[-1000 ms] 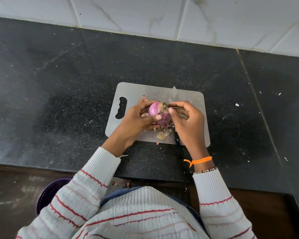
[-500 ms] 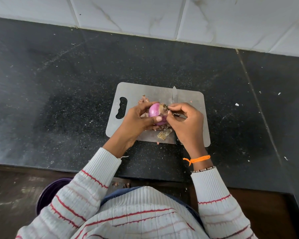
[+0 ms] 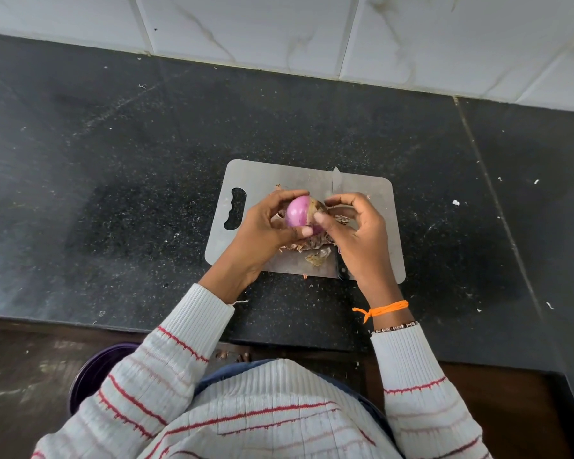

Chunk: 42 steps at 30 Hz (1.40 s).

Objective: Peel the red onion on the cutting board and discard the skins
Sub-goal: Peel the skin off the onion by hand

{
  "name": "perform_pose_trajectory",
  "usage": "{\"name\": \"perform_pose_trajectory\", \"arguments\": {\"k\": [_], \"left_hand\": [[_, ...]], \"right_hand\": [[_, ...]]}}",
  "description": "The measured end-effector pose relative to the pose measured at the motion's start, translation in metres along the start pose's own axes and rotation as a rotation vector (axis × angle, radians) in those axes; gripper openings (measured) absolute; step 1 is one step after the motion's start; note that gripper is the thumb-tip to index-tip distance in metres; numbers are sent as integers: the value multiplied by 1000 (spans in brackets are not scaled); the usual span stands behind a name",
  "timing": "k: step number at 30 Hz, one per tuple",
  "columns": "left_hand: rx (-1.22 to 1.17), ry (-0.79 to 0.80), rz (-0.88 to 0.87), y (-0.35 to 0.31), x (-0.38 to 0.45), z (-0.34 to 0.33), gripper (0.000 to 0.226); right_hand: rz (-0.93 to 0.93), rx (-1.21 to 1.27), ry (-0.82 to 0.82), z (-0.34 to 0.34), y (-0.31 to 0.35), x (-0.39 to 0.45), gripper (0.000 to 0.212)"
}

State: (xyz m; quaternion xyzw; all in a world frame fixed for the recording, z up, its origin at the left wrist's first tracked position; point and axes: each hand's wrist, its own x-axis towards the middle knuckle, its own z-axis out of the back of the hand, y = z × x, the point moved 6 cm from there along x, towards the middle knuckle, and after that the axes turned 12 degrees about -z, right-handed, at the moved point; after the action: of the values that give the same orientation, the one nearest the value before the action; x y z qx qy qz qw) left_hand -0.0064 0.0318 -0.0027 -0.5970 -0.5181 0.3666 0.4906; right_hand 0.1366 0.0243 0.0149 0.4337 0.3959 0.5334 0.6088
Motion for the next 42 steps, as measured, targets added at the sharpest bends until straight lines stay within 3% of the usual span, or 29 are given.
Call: {"name": "perform_pose_trajectory", "arguments": {"k": [3, 7, 12, 17, 21, 23, 26, 33, 38, 42], "left_hand": [[-11, 23, -22, -1, 0, -2, 55], [-10, 31, -38, 0, 0, -4, 56], [2, 17, -49, 2, -2, -4, 55], [-42, 33, -47, 3, -2, -5, 53], [-30, 9, -72, 1, 0, -4, 56], [-31, 1, -78, 0, 1, -2, 56], [4, -2, -91, -2, 1, -2, 54], [85, 2, -134, -3, -1, -2, 48], [123, -20, -120, 2, -2, -3, 46], [48, -36, -52, 5, -3, -2, 44]], "right_hand": [[-53, 135, 76, -4, -3, -1, 33], [-73, 289, -23, -5, -4, -2, 19], [-97, 287, -116, -5, -8, 1, 7], [-146, 252, -196, -3, -16, 3, 14], [-225, 364, -47, -8, -18, 0, 9], [-206, 328, 50, -13, -13, -2, 21], [-125, 248, 38, -12, -6, -4, 29], [22, 212, -32, -10, 1, -3, 10], [105, 23, -97, -8, 3, -1, 4], [1, 30, -172, 2, -9, 2, 7]]}}
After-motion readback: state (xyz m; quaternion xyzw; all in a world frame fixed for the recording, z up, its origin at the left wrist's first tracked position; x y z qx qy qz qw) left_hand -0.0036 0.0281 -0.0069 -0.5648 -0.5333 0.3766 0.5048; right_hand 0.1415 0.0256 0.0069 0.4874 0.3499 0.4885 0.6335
